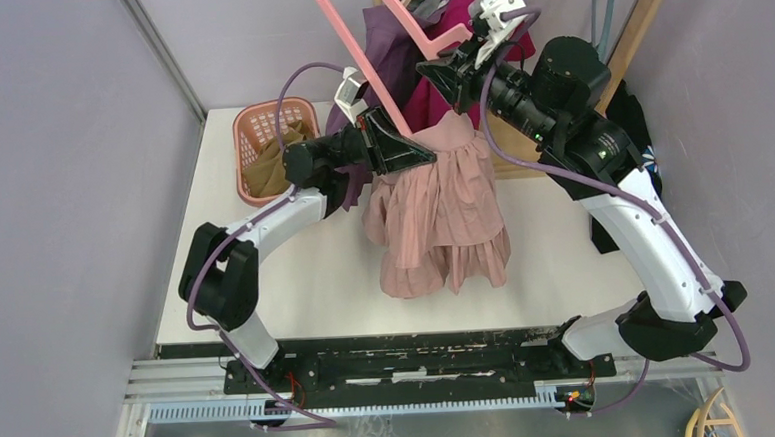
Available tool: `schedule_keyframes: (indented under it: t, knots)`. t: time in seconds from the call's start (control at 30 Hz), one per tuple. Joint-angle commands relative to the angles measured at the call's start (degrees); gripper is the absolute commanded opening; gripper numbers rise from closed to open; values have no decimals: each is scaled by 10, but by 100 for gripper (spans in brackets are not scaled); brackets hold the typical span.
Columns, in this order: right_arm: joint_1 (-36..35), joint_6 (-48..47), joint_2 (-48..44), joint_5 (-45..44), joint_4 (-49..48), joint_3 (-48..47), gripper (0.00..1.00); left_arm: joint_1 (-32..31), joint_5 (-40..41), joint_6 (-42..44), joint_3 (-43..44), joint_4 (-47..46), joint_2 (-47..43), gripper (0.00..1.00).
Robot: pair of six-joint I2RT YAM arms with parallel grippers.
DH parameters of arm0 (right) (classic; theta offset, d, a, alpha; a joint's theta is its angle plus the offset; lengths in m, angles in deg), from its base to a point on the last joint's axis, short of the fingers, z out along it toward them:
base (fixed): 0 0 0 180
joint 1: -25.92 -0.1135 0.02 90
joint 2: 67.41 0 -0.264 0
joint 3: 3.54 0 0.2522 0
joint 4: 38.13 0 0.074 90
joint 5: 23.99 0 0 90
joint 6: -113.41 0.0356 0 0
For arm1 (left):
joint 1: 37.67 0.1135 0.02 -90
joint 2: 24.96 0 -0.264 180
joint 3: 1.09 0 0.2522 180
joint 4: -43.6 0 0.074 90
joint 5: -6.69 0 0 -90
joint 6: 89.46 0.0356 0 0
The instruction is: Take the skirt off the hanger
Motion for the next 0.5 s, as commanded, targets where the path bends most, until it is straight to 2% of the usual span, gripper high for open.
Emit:
schedule_keyframes:
  t: [0.0,0.07,0.17,0.2,0.23,0.3,0.33,0.37,0.47]
  knots:
    - [9,-59,-5,-59,-185,-60,1,-14,-146,9,-31,12,-20,4]
    - [10,-59,-5,-62,-193,-60,1,-14,-146,9,-28,13,-20,11]
    - [10,-60,-6,-66,-199,-57,1,-14,-145,10,-17,14,-18,5]
    - [10,-60,-6,-66,-199,-57,1,-14,-143,9,-13,15,-17,7]
    - [10,-61,-7,-68,-199,-56,1,-14,-143,7,-8,15,-15,14]
    - [10,-61,-9,-69,-199,-54,1,-14,-143,5,-1,12,-14,17]
    - [10,-62,-9,-70,-198,-53,1,-14,-142,1,1,9,-14,13]
    - [10,-62,-9,-71,-199,-53,1,-14,-144,-2,3,2,-13,5]
    - [10,-65,-10,-71,-198,-52,1,-15,-150,-7,5,-1,-15,3]
